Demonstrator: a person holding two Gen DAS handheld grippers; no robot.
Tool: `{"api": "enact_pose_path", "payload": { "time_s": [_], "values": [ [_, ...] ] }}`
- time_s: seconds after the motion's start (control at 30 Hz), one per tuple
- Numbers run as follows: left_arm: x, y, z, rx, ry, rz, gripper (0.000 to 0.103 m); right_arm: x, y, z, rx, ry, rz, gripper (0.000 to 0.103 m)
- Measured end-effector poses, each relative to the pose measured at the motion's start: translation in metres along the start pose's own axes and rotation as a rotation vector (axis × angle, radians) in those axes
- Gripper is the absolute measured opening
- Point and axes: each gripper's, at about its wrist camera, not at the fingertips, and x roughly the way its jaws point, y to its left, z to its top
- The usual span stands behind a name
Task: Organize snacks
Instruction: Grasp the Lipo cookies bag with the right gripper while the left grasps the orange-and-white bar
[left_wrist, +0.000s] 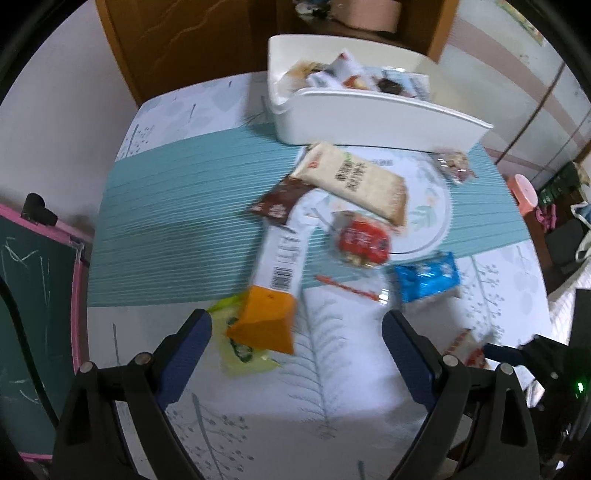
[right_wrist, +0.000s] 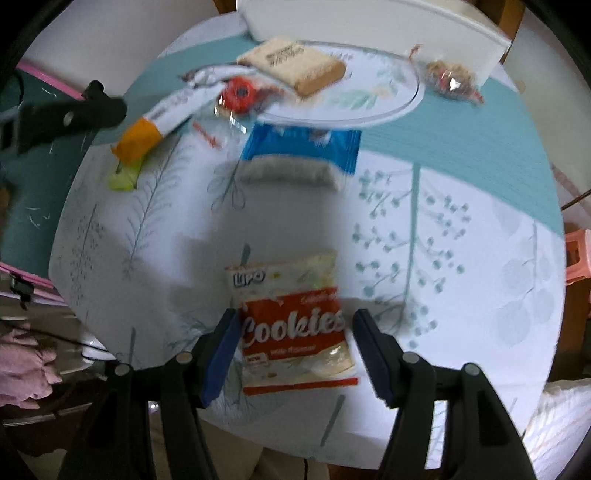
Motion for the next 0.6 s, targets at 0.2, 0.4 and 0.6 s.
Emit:
{"api": "enact_pose_path", "payload": {
  "time_s": [0.2,0.4,0.6],
  "values": [
    [0.035,0.019,0.017,-0.015,0.039,0.030,0.093,0.006,0.010,0.002,-0.045,-0.005,-0.045,0.063],
    [0.067,0.020,0.031,0.034,0.095,0.028,0.085,0.009,0.016,0.003,-0.046,-0.016,-0.057,0.046],
    [0.094,0.020,0.044,0.050,0.167,0.001,0.055,0.010,0.006,0.010,0.014,0.000,-0.032,0.045]
  ]
}}
